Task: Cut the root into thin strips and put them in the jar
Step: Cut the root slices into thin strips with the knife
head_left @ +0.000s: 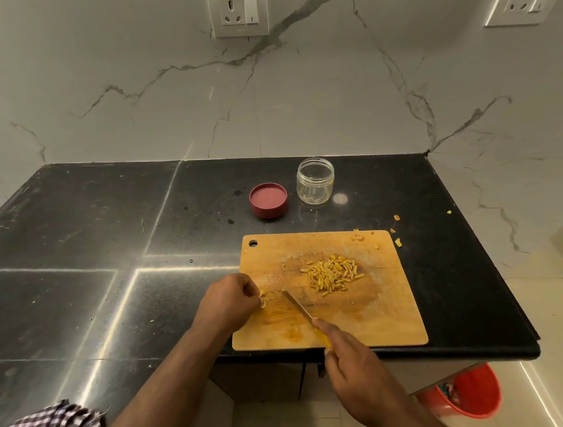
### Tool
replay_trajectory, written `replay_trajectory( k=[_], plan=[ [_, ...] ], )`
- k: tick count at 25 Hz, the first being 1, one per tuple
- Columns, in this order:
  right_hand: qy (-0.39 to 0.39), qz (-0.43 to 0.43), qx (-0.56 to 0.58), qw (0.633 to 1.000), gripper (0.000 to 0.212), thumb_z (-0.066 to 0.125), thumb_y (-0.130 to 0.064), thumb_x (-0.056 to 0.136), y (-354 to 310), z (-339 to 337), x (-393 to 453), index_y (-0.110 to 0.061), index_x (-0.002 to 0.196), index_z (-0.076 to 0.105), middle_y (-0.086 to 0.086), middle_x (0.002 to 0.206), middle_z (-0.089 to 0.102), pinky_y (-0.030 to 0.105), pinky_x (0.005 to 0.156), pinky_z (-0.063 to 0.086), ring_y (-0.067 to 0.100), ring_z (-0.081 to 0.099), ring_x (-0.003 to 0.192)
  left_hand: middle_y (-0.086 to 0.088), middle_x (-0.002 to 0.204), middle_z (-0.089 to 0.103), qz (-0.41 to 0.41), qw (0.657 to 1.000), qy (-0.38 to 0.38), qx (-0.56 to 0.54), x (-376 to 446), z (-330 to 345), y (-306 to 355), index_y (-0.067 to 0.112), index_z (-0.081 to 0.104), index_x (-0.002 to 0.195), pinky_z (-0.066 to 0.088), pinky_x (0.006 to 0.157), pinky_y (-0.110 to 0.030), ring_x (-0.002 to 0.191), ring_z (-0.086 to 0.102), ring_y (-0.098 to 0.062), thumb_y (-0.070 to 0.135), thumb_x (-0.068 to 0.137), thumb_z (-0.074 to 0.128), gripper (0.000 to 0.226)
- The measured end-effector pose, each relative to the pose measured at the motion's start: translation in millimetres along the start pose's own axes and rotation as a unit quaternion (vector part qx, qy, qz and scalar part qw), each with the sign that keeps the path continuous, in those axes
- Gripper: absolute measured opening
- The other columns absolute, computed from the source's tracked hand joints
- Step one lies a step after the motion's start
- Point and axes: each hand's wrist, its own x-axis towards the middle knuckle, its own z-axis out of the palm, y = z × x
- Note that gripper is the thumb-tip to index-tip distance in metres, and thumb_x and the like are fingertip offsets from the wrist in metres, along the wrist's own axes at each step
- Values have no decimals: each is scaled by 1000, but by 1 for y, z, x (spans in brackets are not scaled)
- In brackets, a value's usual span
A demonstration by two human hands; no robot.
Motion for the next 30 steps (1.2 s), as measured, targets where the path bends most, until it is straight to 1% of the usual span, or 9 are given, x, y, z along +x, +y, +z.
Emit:
replay_trajectory(
  k=[5, 11, 14, 17, 19, 21, 23, 26, 30],
  plan=[
    [70, 49, 18, 996, 51, 38, -22, 104, 10, -9, -1, -37, 152, 26, -12, 143, 43, 13, 90, 34, -4, 41, 111, 10, 86, 64, -3, 998, 17, 55, -6, 6, 2, 30, 61, 85, 57, 75, -34, 81, 60, -8, 32, 87, 73, 13],
    [45, 31, 37, 998, 50, 39, -25, 104, 3, -3, -4, -39, 151, 28, -16, 143, 41, 14, 95, 36, -2, 41, 120, 5, 84, 64, 33, 999, -5, 15, -7, 3, 12, 25, 60, 86, 48, 61, -24, 77, 59, -11, 18, 88, 65, 8],
    [51, 44, 47, 997, 49, 39, -26, 104, 3, -5, -3, -41, 149, 30, -15, 141, 44, 15, 89, 40, 0, 47, 116, 8, 90, 63, 61, 998, -14, -14, -6, 6, 25, 26, 62, 91, 42, 59, -19, 81, 58, -8, 15, 91, 61, 11],
    [55, 50, 52, 996, 49, 39, -26, 103, 2, -6, -4, -43, 148, 30, -15, 138, 47, 13, 82, 41, 0, 50, 109, 8, 98, 67, 88, 996, -24, -1, 4, 12, 40, 29, 67, 96, 53, 71, -25, 87, 59, -8, 14, 95, 58, 17],
    [54, 52, 56, 996, 49, 39, -27, 103, 0, -7, -4, -44, 148, 29, -13, 135, 49, 12, 79, 41, 1, 51, 105, 7, 109, 68, 102, 994, -31, 17, 12, 17, 46, 28, 70, 104, 54, 79, -26, 93, 59, -9, 13, 98, 56, 21],
    [57, 52, 53, 996, 49, 40, -27, 103, -2, -8, -5, -43, 148, 28, -15, 137, 46, 19, 88, 45, 0, 50, 110, 7, 117, 67, 108, 994, -21, 28, 15, 19, 48, 26, 70, 116, 49, 78, -21, 95, 55, -6, 13, 100, 56, 26],
    [62, 54, 44, 996, 50, 40, -27, 103, -3, -10, -7, -42, 149, 28, -16, 140, 44, 22, 96, 44, 0, 47, 116, 7, 119, 69, 99, 995, 11, 30, 15, 20, 45, 26, 70, 121, 50, 82, -23, 96, 56, -6, 15, 98, 59, 28],
    [57, 45, 27, 997, 51, 38, -27, 104, -8, -9, -9, -41, 151, 24, -16, 143, 41, 19, 100, 38, -2, 41, 116, 8, 115, 70, 90, 995, 28, 40, 10, 24, 41, 26, 72, 118, 54, 86, -29, 97, 60, -8, 24, 94, 65, 25],
    [43, 32, -4, 999, 53, 34, -27, 104, -21, -7, -5, -37, 154, 18, -13, 145, 40, 19, 99, 39, 1, 44, 116, 11, 107, 73, 103, 991, 55, 62, 6, 32, 40, 27, 76, 110, 56, 84, -30, 95, 63, -8, 31, 93, 67, 20]
  ],
)
